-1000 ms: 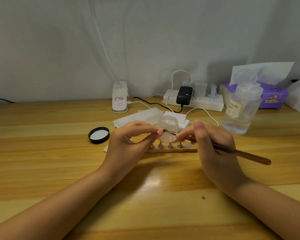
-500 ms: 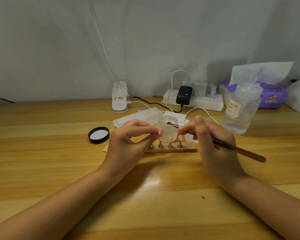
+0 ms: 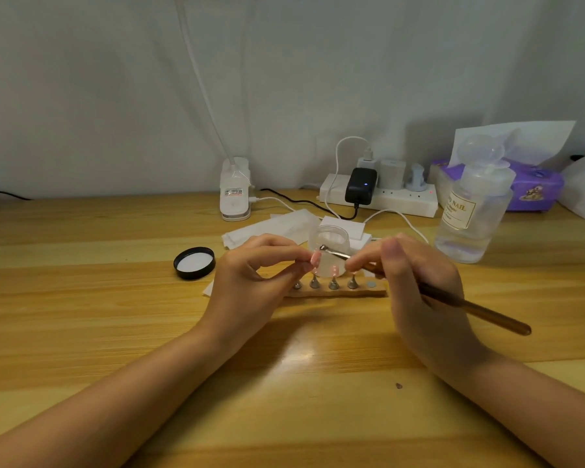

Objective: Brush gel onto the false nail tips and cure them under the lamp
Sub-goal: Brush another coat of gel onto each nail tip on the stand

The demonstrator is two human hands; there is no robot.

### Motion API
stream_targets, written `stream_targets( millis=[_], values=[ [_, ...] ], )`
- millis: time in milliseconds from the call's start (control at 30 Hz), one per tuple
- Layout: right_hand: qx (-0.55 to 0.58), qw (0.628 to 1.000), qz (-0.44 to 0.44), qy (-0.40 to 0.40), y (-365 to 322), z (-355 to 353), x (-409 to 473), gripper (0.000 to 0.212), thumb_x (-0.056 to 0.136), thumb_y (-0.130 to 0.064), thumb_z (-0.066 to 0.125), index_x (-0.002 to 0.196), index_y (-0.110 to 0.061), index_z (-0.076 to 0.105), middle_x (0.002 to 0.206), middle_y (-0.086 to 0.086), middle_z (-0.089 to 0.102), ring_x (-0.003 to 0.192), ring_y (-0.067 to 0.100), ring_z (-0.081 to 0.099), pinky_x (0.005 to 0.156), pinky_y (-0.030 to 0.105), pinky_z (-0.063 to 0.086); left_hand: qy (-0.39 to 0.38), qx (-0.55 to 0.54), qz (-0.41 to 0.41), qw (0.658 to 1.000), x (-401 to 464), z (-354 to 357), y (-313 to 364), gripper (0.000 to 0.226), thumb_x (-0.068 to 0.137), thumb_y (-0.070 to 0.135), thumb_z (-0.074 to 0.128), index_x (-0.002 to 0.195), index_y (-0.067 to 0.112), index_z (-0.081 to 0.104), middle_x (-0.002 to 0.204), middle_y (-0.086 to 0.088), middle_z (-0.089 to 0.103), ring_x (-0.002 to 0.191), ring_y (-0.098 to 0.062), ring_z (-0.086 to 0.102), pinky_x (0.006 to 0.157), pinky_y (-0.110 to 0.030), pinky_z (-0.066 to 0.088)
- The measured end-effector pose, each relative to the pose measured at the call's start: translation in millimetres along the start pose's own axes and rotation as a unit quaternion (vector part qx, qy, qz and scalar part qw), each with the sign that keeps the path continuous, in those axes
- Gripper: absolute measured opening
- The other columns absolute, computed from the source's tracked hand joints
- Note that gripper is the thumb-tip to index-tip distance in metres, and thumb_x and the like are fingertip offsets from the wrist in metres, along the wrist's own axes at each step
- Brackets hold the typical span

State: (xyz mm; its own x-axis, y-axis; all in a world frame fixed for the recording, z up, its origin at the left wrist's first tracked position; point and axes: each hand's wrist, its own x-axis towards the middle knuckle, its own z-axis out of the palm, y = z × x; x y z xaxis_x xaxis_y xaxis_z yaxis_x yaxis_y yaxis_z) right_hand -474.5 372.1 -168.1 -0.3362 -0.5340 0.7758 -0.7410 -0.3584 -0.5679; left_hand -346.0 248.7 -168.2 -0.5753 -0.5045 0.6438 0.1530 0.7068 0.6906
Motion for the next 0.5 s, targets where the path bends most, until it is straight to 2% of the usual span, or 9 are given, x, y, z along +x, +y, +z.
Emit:
stream_targets(
  millis=[100,200,300,367,433,500],
  values=[
    [-0.027,0.998,-0.056,-0.028,-0.9,3.4,-1.0,0.036,0.096,-0.027,0.033,0.08,-0.02,0.065,0.077,-0.014,0.062,0.073,0.013,0.059,0.068,0.046,0.045,0.003,-0.004,0.002,1.0,0.2,0.0,0.0,0.023,0.072,0.009,0.07,0.092,0.02,0.07,0.083,0.007,0.067,0.079,-0.007,0.062,0.065,-0.011,0.047],
    [-0.006,1.0,0.006,-0.002,2.0,1.2,0.4,0.038,0.093,-0.028,0.034,0.075,-0.018,0.067,0.075,-0.012,0.065,0.075,0.009,0.061,0.072,0.047,0.047,-0.002,-0.002,-0.004,1.0,0.4,-0.1,0.2,0.019,0.073,0.009,0.071,0.088,0.019,0.071,0.082,0.007,0.068,0.079,-0.007,0.062,0.068,-0.014,0.047],
    [0.02,0.997,0.069,0.022,3.2,-0.2,1.1,0.04,0.091,-0.036,0.032,0.075,-0.021,0.065,0.075,-0.007,0.067,0.078,0.007,0.062,0.076,0.041,0.048,-0.004,-0.003,-0.005,1.0,0.3,-0.4,1.2,0.015,0.074,0.013,0.07,0.088,0.016,0.073,0.081,0.006,0.069,0.078,-0.007,0.062,0.07,-0.016,0.047],
    [0.012,0.999,0.041,0.022,0.4,1.1,1.8,0.037,0.092,-0.032,0.032,0.076,-0.022,0.064,0.076,-0.008,0.066,0.077,0.008,0.061,0.074,0.042,0.048,-0.004,-0.003,-0.005,1.0,0.3,-0.1,1.9,0.014,0.074,0.015,0.07,0.087,0.016,0.072,0.082,0.007,0.069,0.078,-0.006,0.062,0.071,-0.016,0.047],
    [-0.018,0.999,-0.027,-0.001,-3.5,4.1,0.6,0.034,0.095,-0.027,0.033,0.079,-0.022,0.063,0.077,-0.014,0.062,0.075,0.008,0.059,0.07,0.044,0.047,-0.003,-0.001,-0.003,1.0,0.6,-0.4,2.1,0.016,0.073,0.016,0.069,0.088,0.019,0.071,0.082,0.009,0.069,0.079,-0.005,0.063,0.072,-0.016,0.047],
    [-0.034,0.997,-0.066,-0.02,-3.1,6.0,-2.0,0.037,0.096,-0.028,0.032,0.08,-0.02,0.064,0.078,-0.017,0.059,0.074,0.009,0.058,0.069,0.044,0.046,-0.005,0.003,0.002,1.0,0.8,-0.7,2.3,0.019,0.072,0.017,0.067,0.091,0.021,0.069,0.084,0.01,0.068,0.081,-0.006,0.063,0.073,-0.017,0.048]
  ],
)
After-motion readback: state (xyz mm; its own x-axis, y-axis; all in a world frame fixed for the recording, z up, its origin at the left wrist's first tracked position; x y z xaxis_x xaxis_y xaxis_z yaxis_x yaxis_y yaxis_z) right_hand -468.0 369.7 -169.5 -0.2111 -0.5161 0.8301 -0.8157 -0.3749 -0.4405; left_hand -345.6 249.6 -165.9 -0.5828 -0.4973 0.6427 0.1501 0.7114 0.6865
